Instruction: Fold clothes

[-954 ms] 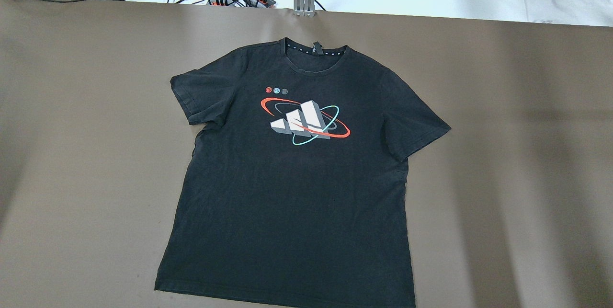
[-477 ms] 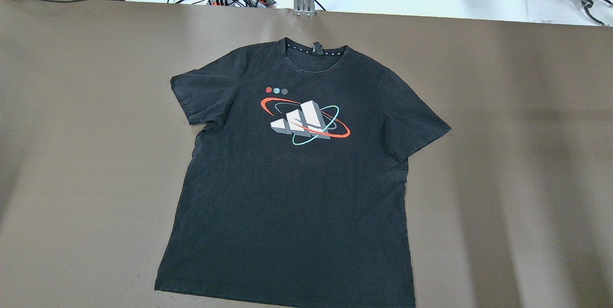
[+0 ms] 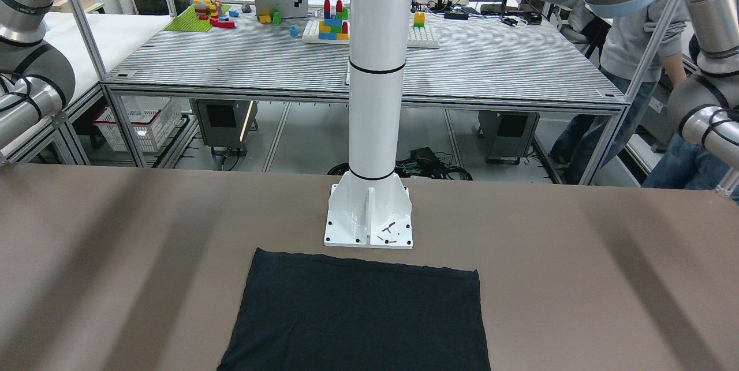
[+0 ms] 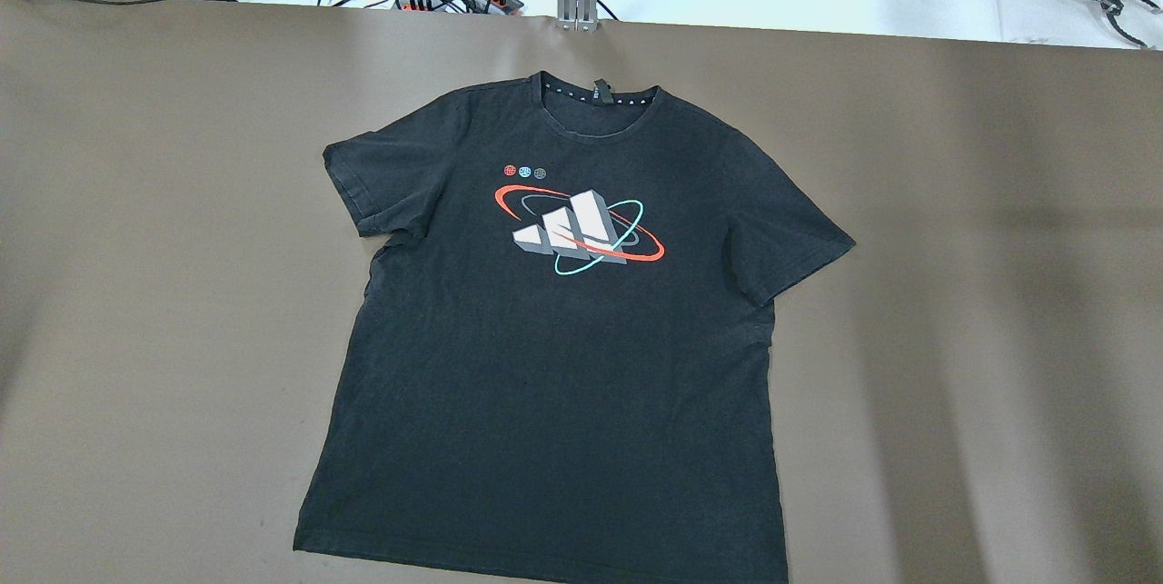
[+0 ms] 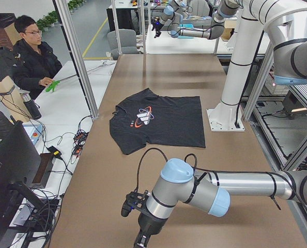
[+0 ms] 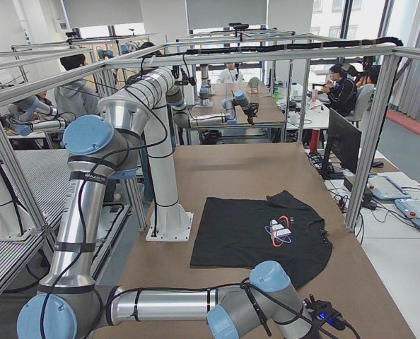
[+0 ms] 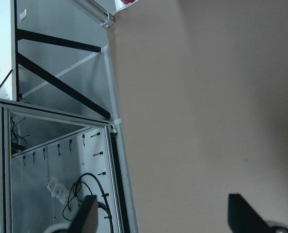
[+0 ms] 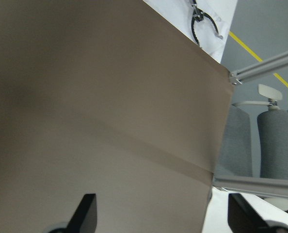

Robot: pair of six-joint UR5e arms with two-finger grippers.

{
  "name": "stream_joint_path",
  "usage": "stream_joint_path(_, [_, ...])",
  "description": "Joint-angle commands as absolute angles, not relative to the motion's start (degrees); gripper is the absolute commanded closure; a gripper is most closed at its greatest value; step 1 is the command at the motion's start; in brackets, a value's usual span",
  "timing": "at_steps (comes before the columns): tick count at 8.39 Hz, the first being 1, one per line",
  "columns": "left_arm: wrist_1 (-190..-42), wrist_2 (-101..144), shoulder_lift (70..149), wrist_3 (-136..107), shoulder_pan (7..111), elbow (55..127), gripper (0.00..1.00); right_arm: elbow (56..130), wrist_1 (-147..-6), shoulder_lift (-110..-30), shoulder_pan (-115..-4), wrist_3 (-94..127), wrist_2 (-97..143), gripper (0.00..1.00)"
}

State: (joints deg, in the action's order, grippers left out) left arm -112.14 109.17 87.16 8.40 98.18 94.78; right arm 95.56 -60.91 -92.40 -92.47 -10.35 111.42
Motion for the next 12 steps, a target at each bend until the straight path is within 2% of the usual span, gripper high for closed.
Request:
stream_joint_path(1, [-112.6, 110.0, 87.0, 6.5, 97.2, 94.7, 0.06, 95.5, -59.8, -89.8, -79.9, 4.1, 112.6, 0.05])
stream_joint_path(6, [-112.7, 112.2, 86.7, 6.5, 96.6, 94.7, 0.06, 93.1, -58.3, -78.3, -59.5, 36.0, 112.1, 0.05])
stream_joint_path(10, [-112.6, 112.7, 86.7, 6.4, 96.2, 94.7, 0.06, 78.0, -46.2, -72.0, -55.9, 40.5, 111.8, 0.05])
stream_joint_path(12, [-112.7, 112.6, 86.7, 6.4, 96.0, 94.8, 0.06, 77.3, -46.1, -71.7, -54.9, 40.8, 111.9, 0.06])
